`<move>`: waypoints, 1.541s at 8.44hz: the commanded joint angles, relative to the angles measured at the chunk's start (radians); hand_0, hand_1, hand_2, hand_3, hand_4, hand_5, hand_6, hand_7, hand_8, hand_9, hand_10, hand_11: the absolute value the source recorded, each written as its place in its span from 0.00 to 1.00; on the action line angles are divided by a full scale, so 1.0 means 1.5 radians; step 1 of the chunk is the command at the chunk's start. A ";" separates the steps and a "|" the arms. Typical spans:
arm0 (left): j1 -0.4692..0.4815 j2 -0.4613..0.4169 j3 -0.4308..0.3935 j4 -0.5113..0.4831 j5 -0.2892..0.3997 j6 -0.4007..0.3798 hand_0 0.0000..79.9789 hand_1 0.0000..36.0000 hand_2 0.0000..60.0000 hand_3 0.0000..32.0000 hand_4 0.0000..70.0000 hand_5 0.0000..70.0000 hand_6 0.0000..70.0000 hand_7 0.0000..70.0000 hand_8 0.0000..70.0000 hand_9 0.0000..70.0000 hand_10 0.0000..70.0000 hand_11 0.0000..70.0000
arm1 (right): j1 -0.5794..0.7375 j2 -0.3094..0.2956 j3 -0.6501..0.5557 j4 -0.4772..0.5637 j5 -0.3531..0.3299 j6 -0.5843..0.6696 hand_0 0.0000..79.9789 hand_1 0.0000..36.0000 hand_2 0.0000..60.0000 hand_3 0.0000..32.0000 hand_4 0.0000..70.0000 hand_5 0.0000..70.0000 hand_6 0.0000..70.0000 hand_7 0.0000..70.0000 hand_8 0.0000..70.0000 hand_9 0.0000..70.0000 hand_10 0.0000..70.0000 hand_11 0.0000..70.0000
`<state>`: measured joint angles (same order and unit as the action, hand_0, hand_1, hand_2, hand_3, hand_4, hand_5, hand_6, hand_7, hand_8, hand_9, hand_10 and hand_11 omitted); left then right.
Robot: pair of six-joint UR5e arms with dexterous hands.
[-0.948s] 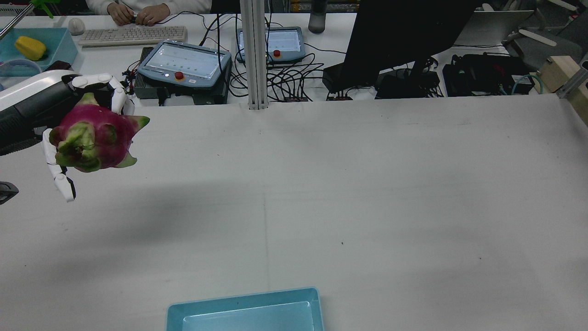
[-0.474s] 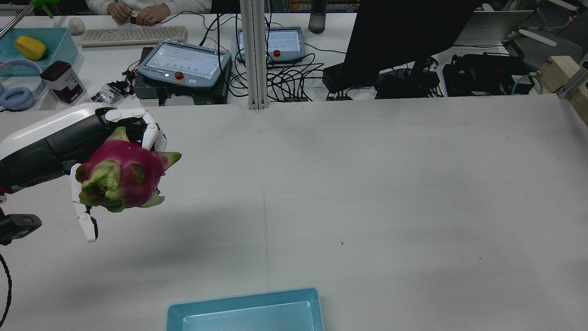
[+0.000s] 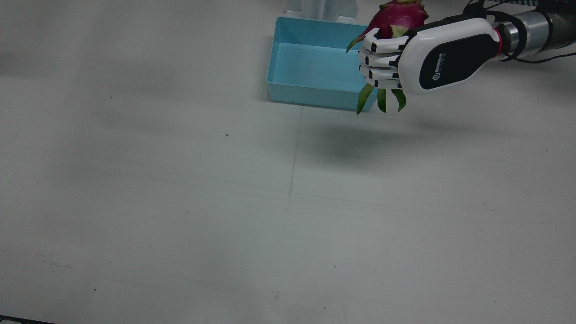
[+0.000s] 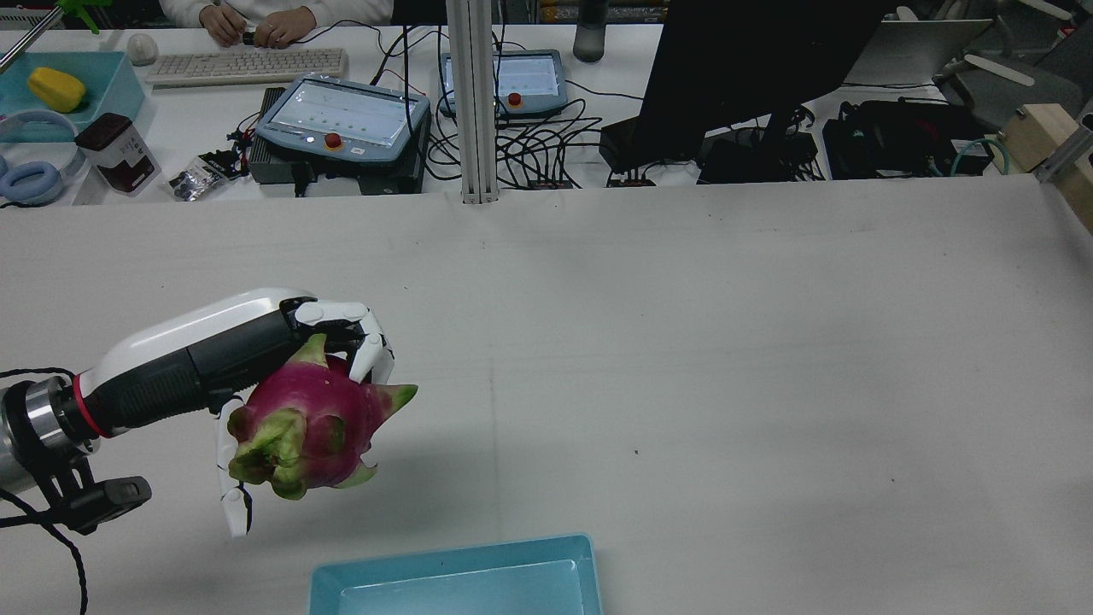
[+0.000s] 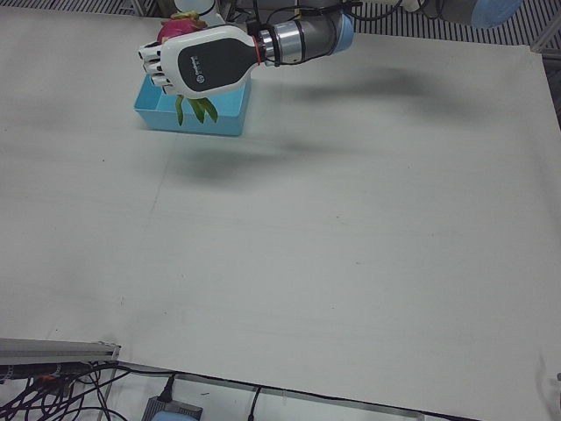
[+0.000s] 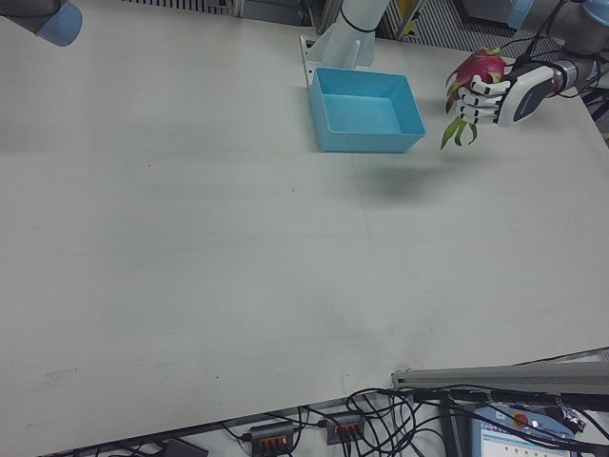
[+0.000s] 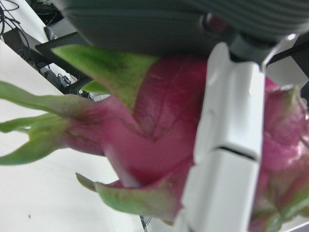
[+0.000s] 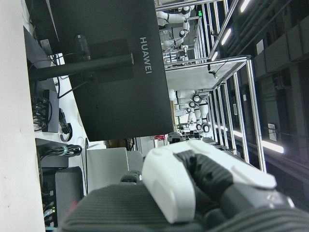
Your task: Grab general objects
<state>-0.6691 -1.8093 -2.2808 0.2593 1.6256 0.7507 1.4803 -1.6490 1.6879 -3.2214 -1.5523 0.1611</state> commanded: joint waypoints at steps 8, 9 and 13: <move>0.158 -0.007 -0.003 0.013 0.000 0.022 0.89 0.92 0.80 0.00 0.53 1.00 0.58 1.00 0.43 0.63 0.42 0.63 | 0.000 0.000 0.001 0.000 0.000 0.000 0.00 0.00 0.00 0.00 0.00 0.00 0.00 0.00 0.00 0.00 0.00 0.00; 0.158 -0.007 -0.003 0.012 0.001 0.022 0.84 0.75 0.36 0.00 0.38 1.00 0.39 0.85 0.28 0.40 0.28 0.45 | 0.000 0.000 0.001 0.000 0.000 0.000 0.00 0.00 0.00 0.00 0.00 0.00 0.00 0.00 0.00 0.00 0.00 0.00; 0.159 -0.007 -0.003 0.010 0.001 0.025 0.75 0.60 0.00 0.01 0.14 0.00 0.02 0.03 0.01 0.00 0.04 0.09 | 0.000 0.000 0.001 0.001 0.000 0.000 0.00 0.00 0.00 0.00 0.00 0.00 0.00 0.00 0.00 0.00 0.00 0.00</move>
<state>-0.4320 -1.8192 -2.2856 0.2752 1.6269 0.7861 1.4803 -1.6490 1.6889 -3.2214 -1.5519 0.1610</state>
